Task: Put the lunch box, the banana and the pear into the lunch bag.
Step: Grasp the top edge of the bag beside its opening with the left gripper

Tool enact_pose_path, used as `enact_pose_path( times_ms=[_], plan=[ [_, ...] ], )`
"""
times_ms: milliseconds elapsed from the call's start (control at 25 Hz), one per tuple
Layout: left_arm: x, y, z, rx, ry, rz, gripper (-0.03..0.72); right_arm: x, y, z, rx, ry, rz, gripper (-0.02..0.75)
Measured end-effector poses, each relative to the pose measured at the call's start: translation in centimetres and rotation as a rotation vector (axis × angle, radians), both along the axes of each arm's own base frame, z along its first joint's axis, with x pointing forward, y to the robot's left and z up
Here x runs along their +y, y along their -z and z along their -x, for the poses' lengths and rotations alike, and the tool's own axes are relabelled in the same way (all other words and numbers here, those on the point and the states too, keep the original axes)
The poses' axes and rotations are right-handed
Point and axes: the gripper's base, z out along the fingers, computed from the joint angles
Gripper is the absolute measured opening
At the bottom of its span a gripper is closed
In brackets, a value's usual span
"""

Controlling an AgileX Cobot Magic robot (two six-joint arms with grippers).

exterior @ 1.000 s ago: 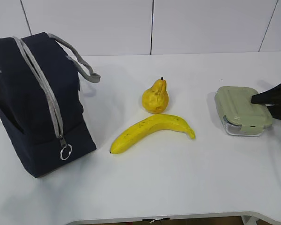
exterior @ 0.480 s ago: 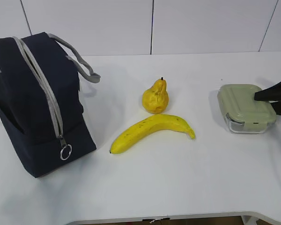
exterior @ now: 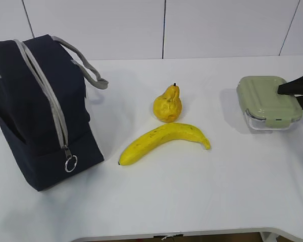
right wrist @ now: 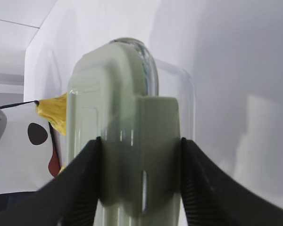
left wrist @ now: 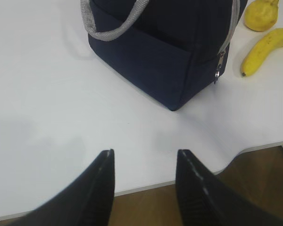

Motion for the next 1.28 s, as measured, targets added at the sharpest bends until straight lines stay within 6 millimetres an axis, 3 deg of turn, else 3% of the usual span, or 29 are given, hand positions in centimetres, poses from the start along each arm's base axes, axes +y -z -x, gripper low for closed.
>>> enact_pose_path(
  times_ms=[120, 320, 480, 680, 880, 1120, 1280],
  plan=[
    [0.0, 0.0, 0.0, -0.001, 0.001, 0.002, 0.305, 0.1, -0.8, 0.1, -0.012, 0.006, -0.001, 0.381],
    [0.0, -1.7, 0.4, -0.048, 0.002, 0.004, 0.305, 0.2, -2.1, 0.2, -0.040, 0.014, 0.003, 0.381],
    [-0.3, -3.2, -0.8, 0.006, 0.018, 0.029, 0.305, 0.3, -2.7, 0.4, -0.050, 0.025, -0.006, 0.381],
    [-0.8, -5.2, -4.3, 0.106, 0.041, 0.112, 0.305, 0.4, -3.4, 0.5, -0.061, 0.028, -0.005, 0.381],
    [-1.5, -6.7, -8.9, 0.142, -0.003, 0.328, 0.305, 0.5, -3.9, 0.6, -0.070, 0.025, -0.003, 0.381],
    [-2.1, -5.7, -14.3, 0.253, -0.060, 0.539, 0.317, 0.6, -4.2, 0.7, -0.076, 0.026, 0.000, 0.381],
    [-2.0, -4.5, -17.3, 0.295, -0.117, 0.597, 0.421, 0.6, -4.5, 0.7, -0.081, 0.025, 0.002, 0.381]
  ],
)
